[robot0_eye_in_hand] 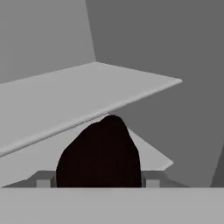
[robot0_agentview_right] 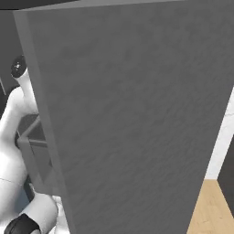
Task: Place one avocado and one chicken drumstick in each tupperware on the nearby counter, to pack two identical lunches.
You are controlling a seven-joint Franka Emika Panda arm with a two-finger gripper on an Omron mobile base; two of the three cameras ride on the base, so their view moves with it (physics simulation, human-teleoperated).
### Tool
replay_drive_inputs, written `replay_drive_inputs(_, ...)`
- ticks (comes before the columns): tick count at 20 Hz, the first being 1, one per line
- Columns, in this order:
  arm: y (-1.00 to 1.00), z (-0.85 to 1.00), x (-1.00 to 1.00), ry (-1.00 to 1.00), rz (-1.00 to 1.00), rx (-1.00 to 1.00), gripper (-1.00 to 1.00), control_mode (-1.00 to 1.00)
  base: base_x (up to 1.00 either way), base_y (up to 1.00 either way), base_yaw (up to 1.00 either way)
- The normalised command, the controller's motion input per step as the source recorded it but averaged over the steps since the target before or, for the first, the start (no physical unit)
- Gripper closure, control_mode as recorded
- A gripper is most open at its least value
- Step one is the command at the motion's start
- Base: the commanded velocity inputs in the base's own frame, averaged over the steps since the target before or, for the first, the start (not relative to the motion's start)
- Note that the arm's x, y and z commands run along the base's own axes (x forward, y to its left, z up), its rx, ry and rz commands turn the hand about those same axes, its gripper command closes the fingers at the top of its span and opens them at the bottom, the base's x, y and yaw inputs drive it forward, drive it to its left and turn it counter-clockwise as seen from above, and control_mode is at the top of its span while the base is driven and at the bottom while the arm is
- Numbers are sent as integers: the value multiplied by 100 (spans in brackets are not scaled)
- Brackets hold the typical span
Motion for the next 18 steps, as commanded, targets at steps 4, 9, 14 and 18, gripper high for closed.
replay_drive_inputs(4,13,-2,-100,-2,3,-1,100,-100,0,0,0)
replay_drive_inputs(9,25,-26,-100,0,8,-5,100,-100,0,0,0)
replay_drive_inputs(14,8,-8,-20,0,2,-1,100,100,-80,38,10)
replay_drive_inputs(18,0,0,0,0,0,0,100,100,-100,80,10)
